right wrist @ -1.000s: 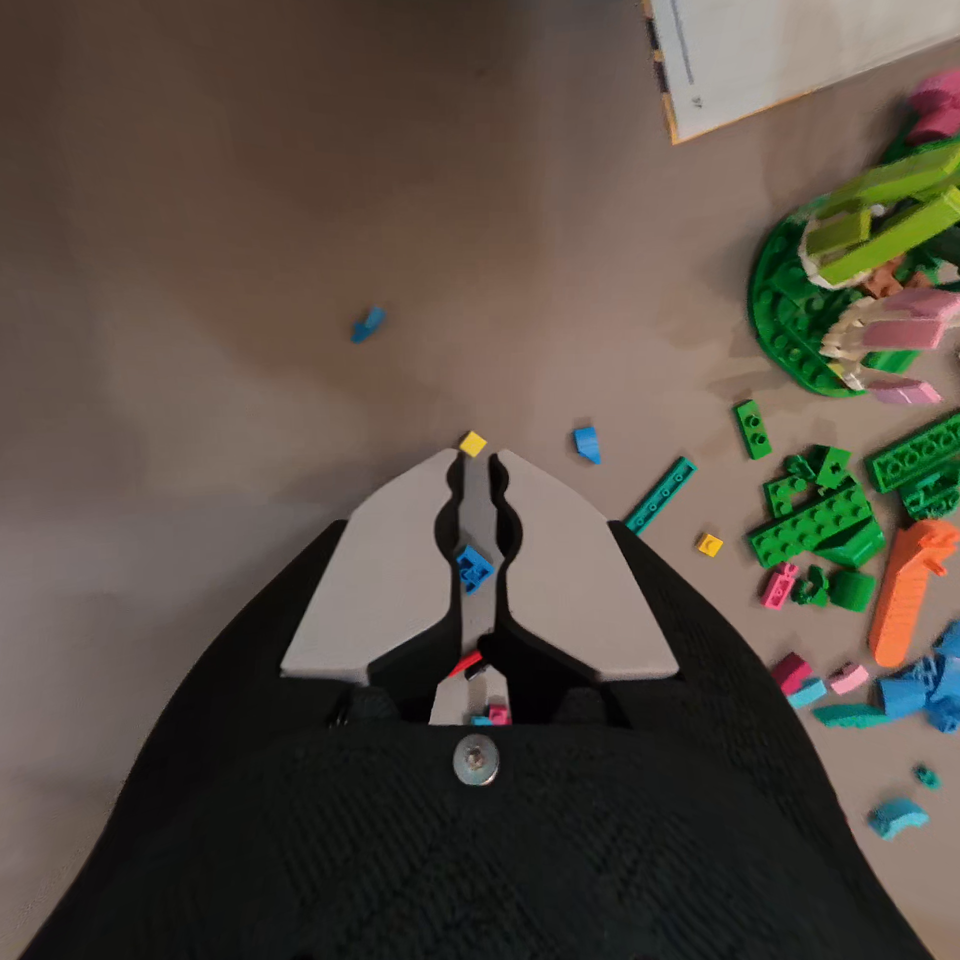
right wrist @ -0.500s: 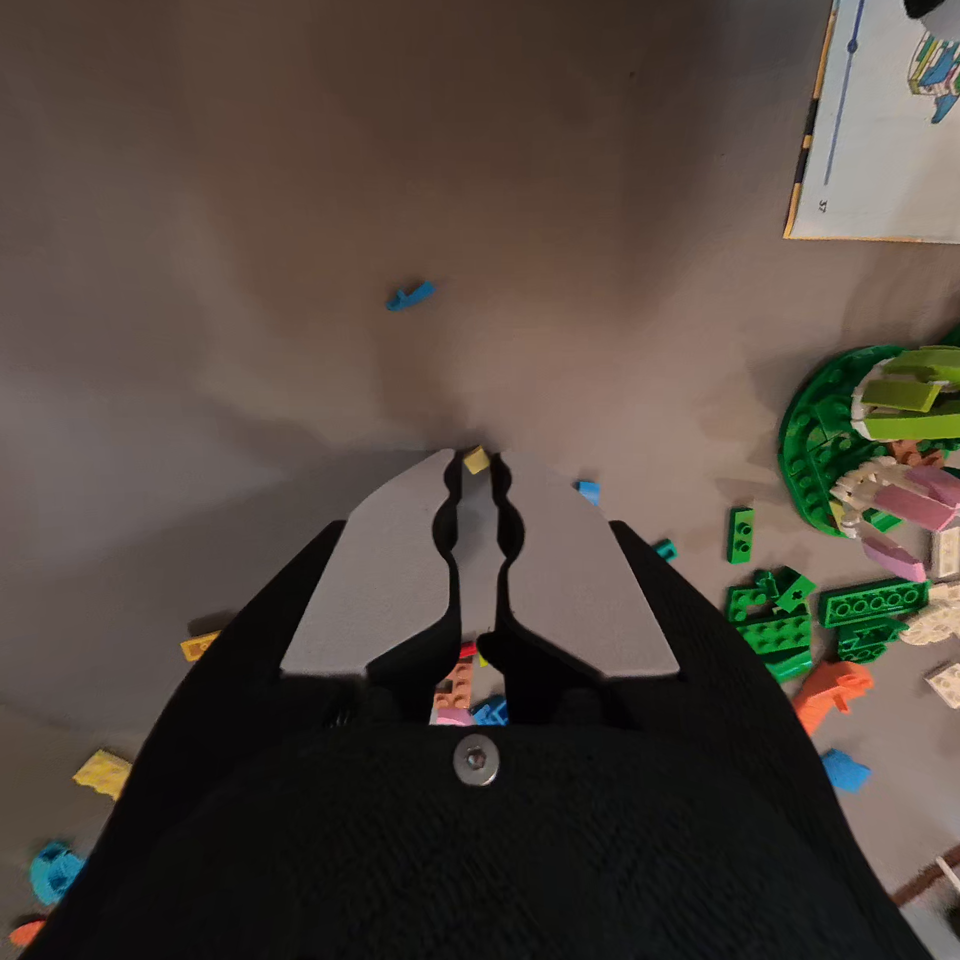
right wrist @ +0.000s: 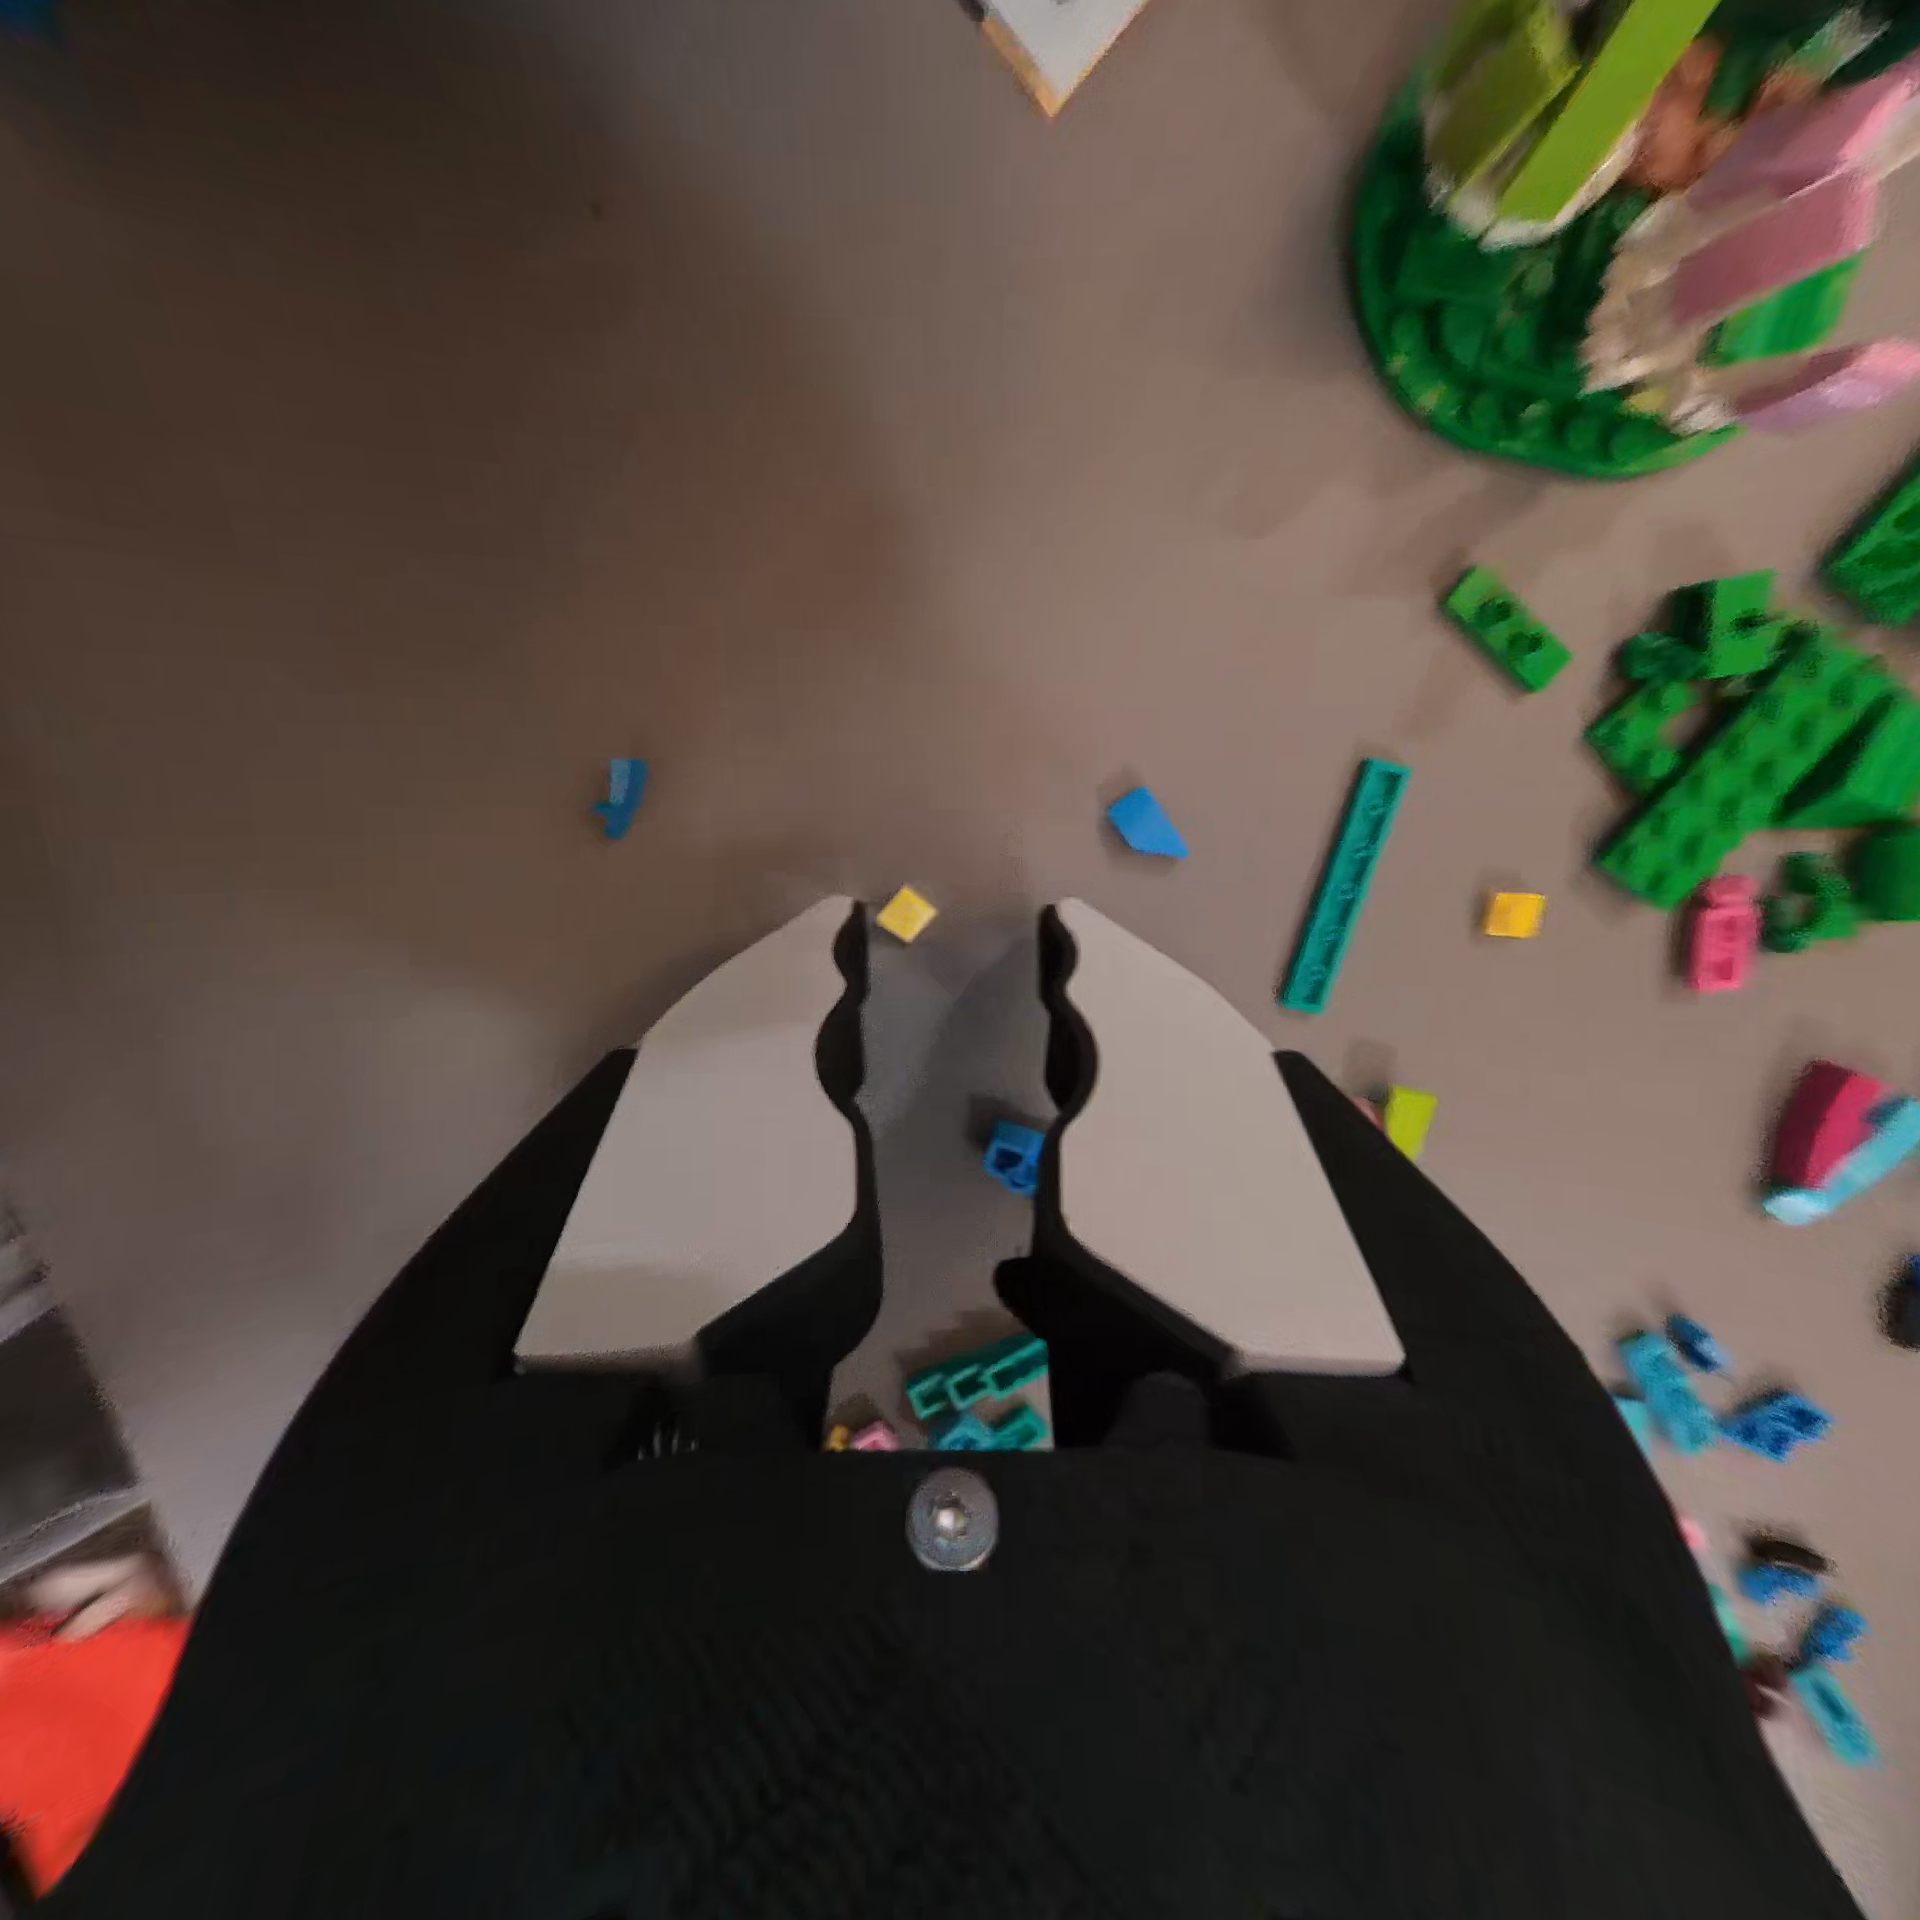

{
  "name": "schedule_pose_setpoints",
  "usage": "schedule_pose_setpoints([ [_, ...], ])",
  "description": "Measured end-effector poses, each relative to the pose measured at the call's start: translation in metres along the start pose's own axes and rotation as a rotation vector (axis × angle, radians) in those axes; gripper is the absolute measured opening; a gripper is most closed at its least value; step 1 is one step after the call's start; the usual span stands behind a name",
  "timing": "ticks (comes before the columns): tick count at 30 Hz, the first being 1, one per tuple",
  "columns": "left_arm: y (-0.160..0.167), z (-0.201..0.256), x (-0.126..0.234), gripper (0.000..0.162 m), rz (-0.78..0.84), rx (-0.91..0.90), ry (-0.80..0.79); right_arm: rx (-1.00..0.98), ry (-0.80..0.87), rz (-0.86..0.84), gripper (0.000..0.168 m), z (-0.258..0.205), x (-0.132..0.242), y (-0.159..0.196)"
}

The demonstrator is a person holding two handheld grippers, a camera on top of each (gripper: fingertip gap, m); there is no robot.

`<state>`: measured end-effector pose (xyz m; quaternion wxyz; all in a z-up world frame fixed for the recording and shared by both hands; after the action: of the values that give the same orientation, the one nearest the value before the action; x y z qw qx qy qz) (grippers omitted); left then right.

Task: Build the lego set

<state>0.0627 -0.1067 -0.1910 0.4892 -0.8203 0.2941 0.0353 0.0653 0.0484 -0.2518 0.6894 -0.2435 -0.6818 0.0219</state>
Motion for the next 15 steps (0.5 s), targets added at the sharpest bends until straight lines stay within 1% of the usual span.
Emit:
schedule_pose_setpoints([
  [1, 0.0, 0.0, 0.0, 0.008, -0.005, -0.017, -0.003, 0.003, 0.02, 0.07, 0.037, 0.001, 0.006, -0.004],
  [2, -0.001, 0.001, 0.0, 0.008, -0.009, -0.039, -0.006, -0.027, 0.014, 0.15, 0.038, 0.001, 0.014, -0.01],
  [4, -0.001, 0.001, 0.0, 0.008, -0.024, -0.122, -0.015, -0.177, -0.102, 0.324, 0.036, -0.002, 0.034, -0.026],
  [5, -0.002, 0.003, 0.0, 0.008, -0.03, -0.209, -0.023, -0.279, -0.185, 0.415, 0.035, -0.004, 0.045, -0.034],
  [6, -0.004, 0.006, 0.0, 0.008, -0.027, -0.333, -0.031, -0.385, -0.272, 0.497, 0.035, -0.004, 0.057, -0.041],
  [8, -0.006, 0.015, 0.0, 0.008, -0.026, -0.551, -0.041, -0.59, -0.443, 0.62, 0.032, -0.002, 0.077, -0.051],
  [9, -0.006, 0.019, 0.0, 0.008, -0.025, -0.618, -0.038, -0.674, -0.515, 0.664, 0.034, 0.0, 0.084, -0.053],
  [11, -0.007, 0.023, -0.001, 0.008, -0.027, -0.704, -0.04, -0.795, -0.596, 0.713, 0.037, 0.004, 0.092, -0.053],
  [13, -0.007, 0.024, -0.001, 0.008, -0.031, -0.773, -0.052, -0.855, -0.605, 0.721, 0.039, 0.006, 0.092, -0.051],
  [15, -0.008, 0.026, -0.001, 0.008, -0.022, -0.84, -0.051, -0.884, -0.572, 0.72, 0.04, 0.005, 0.089, -0.051],
])
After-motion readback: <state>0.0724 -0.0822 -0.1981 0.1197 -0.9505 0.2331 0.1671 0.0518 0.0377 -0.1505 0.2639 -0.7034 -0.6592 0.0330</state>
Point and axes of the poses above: each gripper's, where its closed fingertips meet, x back along the fingers, y out of its underside, z = x × y across the jaws, the point moved 7 cm from there along x, back along the fingers, and after that the axes turned 14 degrees about -x, right-handed, at the moved point
